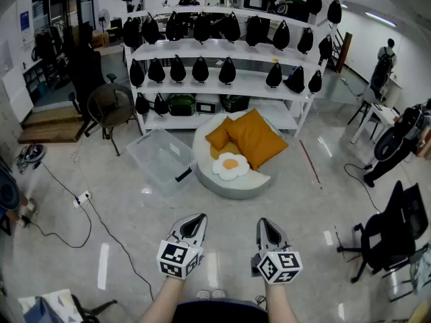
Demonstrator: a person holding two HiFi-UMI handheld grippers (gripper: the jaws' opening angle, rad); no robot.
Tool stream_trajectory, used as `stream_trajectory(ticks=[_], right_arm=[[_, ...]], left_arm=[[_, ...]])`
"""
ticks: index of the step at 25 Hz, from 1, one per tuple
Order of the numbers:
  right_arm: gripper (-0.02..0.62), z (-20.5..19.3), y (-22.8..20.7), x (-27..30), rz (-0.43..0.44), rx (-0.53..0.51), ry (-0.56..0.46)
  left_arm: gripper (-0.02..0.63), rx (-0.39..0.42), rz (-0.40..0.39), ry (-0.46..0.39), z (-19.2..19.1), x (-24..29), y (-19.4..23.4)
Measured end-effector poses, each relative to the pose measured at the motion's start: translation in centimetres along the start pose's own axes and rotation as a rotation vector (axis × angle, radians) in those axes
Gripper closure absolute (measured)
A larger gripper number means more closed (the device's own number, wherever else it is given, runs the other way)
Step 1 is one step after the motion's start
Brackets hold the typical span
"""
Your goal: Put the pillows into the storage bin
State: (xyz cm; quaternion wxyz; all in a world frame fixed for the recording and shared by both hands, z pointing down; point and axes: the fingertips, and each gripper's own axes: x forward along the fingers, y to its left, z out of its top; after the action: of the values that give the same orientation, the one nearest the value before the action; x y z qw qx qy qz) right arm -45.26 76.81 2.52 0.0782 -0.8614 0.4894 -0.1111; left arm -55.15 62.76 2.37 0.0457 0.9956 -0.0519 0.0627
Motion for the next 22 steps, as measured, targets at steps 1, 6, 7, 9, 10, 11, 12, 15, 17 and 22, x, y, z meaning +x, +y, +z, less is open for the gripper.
stream_trajectory(ticks=[1,6,7,9,10,11,12,15,17,22], right_arm=[[0.595,-0.1,-0.2,-0.1,-0.003,-0.002,0.000],[0.595,-0.1,-1.0,-0.2,-0.020,0.007,-0.002],[0.595,-0.1,-1.1,-0.2,-0.025,0.010,-0.003],[0.595,-0.1,-1.4,-0.2,-0.034,0.008,0.001],[0.595,-0.1,-1.5,-0.2,-0.037,0.007,0.004],[0.595,-0.2,-1.6,-0.1,-0.039,0.009,0.006],[0.595,-0.2,-1.7,-0.1,-0.041,0.013,0.006],[0.594,-0.4,-2.1,0.0,-0.046,0.031,-0.002],[0.594,-0.5,-2.3,0.0,-0.047,0.034,0.000],[0.592,-0.8,-2.0,0.0,-0.034,0.023,0.011]], left_arm=[[0.584,-0.002,0.001,0.001,-0.2,0.0,-0.1],[0.584,-0.010,0.003,0.006,-0.5,0.4,-0.2],[0.584,-0.012,0.003,0.006,-0.5,0.5,-0.2],[0.584,-0.014,0.005,0.005,-0.5,0.5,0.0],[0.584,-0.016,0.006,0.005,-0.6,0.5,0.0],[0.584,-0.018,0.007,0.007,-0.8,0.6,0.1],[0.584,-0.021,0.007,0.010,-0.9,0.7,0.1],[0.584,-0.022,-0.002,0.021,-1.6,1.0,0.0],[0.584,-0.023,-0.017,0.029,-2.0,1.2,-0.4],[0.584,-0.042,-0.049,0.046,-2.6,1.3,-1.2]])
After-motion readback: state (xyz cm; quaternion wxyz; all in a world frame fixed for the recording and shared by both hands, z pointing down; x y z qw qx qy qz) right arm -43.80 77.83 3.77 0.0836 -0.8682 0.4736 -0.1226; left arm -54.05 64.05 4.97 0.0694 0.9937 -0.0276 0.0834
